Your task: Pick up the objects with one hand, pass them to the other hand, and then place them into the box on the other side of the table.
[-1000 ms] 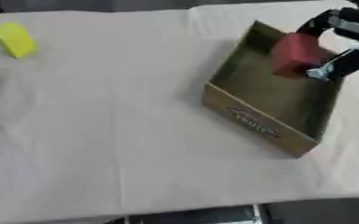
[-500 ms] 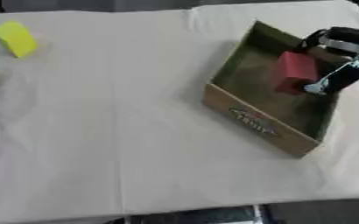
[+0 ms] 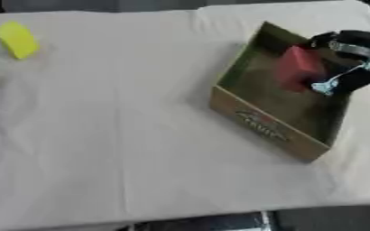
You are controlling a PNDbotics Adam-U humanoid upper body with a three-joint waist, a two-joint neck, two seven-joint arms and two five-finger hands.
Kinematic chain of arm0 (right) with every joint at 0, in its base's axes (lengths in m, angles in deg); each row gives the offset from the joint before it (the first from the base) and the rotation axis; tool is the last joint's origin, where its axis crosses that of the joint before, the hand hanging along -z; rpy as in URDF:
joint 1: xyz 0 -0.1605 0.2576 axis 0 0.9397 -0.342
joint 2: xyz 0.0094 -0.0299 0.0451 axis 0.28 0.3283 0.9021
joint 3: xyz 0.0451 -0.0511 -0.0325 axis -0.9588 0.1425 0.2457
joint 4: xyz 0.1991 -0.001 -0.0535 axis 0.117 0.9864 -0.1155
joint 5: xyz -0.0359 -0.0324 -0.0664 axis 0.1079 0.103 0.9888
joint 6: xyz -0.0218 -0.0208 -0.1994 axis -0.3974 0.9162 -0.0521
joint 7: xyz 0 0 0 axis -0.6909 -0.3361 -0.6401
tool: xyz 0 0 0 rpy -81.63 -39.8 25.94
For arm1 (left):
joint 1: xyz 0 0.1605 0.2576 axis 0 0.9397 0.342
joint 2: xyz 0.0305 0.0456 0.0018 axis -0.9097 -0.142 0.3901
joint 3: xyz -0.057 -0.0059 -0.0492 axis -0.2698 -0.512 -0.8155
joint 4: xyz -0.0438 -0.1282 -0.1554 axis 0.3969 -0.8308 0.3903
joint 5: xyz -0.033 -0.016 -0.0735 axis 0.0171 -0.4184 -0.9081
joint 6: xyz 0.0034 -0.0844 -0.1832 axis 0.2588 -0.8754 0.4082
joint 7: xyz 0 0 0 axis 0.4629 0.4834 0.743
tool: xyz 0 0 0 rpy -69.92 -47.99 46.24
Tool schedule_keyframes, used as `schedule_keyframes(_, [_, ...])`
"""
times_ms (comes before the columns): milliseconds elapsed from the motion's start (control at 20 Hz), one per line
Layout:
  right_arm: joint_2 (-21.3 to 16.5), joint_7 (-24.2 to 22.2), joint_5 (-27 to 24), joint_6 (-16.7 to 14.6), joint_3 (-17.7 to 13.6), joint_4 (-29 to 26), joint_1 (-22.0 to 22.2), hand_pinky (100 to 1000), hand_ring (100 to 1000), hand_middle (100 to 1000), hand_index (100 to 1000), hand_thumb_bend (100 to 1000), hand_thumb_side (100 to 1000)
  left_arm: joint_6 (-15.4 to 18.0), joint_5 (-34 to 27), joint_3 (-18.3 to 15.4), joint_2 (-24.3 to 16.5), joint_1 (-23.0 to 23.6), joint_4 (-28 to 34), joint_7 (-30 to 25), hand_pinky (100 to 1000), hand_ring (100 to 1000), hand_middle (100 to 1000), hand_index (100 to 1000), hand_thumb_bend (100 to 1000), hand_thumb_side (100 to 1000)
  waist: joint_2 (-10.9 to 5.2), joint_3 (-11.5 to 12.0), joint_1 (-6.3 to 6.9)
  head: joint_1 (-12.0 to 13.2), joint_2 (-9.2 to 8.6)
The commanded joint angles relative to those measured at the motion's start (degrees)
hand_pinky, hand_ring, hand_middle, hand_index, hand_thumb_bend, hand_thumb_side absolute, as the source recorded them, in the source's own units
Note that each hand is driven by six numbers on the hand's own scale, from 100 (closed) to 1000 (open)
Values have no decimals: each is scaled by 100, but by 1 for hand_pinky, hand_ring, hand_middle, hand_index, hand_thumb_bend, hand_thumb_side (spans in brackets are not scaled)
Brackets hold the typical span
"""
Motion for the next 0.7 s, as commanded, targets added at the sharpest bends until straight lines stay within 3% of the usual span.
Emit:
schedule_keyframes(50, [-191,-34,-43,-5,-85,-59,-57,949,901,860,943,255,213,10,39,-52,-161,-76,58,-26,806,746,617,800,246,252,-120,3,43,8,-9])
schedule_keyframes(200, [-195,-52,-98,22,-91,-52,-66,949,898,857,942,259,262,17,41,-53,-155,-75,50,-36,806,747,616,800,241,248,-123,10,38,8,-9])
schedule_keyframes(450, [-201,25,-163,97,-128,-70,-78,946,890,849,936,213,248,28,51,-52,-152,-75,42,-41,806,746,615,800,244,259,-126,20,29,14,-9])
schedule_keyframes(550, [-188,161,-304,189,-212,-137,-74,948,862,830,924,100,181,27,53,-63,-160,-77,48,-25,806,746,610,799,246,260,-125,22,28,26,-9])
schedule_keyframes(700, [-170,579,-957,431,-410,-426,-70,956,814,803,911,100,101,13,52,-100,-196,-84,64,11,805,745,606,799,257,269,-122,19,31,47,-9])
